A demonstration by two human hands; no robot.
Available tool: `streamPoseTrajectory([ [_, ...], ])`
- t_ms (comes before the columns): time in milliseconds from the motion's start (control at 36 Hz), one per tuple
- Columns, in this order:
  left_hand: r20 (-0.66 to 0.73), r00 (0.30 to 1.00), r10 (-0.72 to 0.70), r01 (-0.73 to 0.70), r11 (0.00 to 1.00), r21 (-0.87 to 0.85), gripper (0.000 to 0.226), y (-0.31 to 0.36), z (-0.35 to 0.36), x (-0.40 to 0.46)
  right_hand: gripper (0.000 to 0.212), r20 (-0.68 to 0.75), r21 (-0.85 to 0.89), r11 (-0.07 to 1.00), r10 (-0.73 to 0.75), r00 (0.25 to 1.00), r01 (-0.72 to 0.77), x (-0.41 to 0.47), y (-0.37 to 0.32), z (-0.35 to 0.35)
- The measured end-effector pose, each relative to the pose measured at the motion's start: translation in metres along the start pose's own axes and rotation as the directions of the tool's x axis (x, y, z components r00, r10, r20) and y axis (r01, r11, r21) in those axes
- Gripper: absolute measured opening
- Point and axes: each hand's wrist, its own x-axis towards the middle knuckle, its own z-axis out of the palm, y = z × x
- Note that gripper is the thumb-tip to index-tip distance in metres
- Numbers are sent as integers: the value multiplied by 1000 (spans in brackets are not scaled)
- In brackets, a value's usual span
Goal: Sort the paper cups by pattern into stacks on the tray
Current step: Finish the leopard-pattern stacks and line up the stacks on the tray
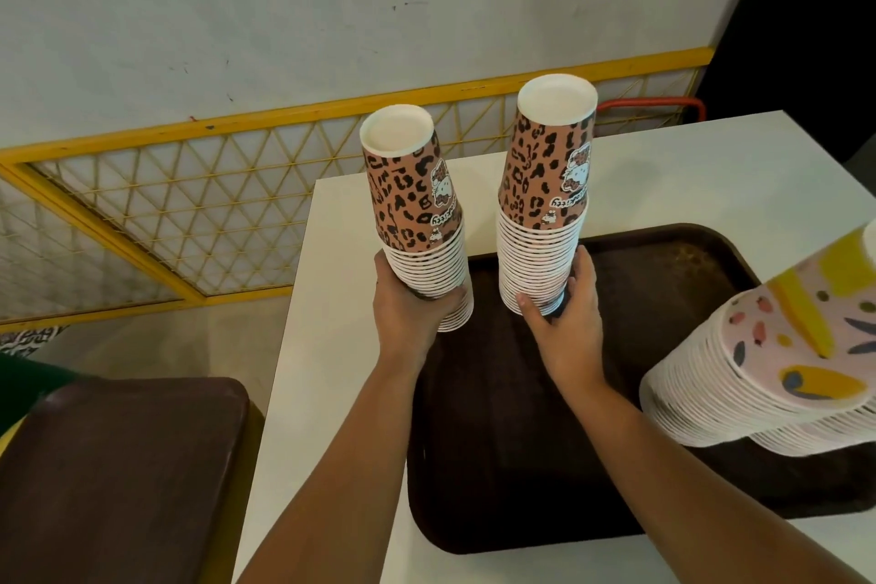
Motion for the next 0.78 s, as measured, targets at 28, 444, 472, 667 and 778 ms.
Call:
streamPoseTrajectory([
  [28, 2, 1000, 2, -2, 1000, 3, 93, 0, 0, 0, 87, 0, -2, 1000, 19, 1000, -19, -3, 0, -2],
  [444, -128, 987, 98, -97, 995, 14, 52, 14, 37, -115, 41, 7, 91, 955, -283, 959, 281, -94, -50, -91],
  [472, -77, 989, 125, -124, 992, 14, 53, 16, 41, -123, 37, -5, 89, 943, -323, 947, 322, -99, -54, -102],
  [667, 268, 946, 182, -202, 978, 49, 74, 38, 72, -161, 24, -211, -114, 870, -493, 844, 480, -111, -46, -174],
  [778, 369, 918, 147, -180, 982, 55, 100, 51, 92, -174, 35, -447, -121, 919, -387, 806, 374, -110, -24, -208],
])
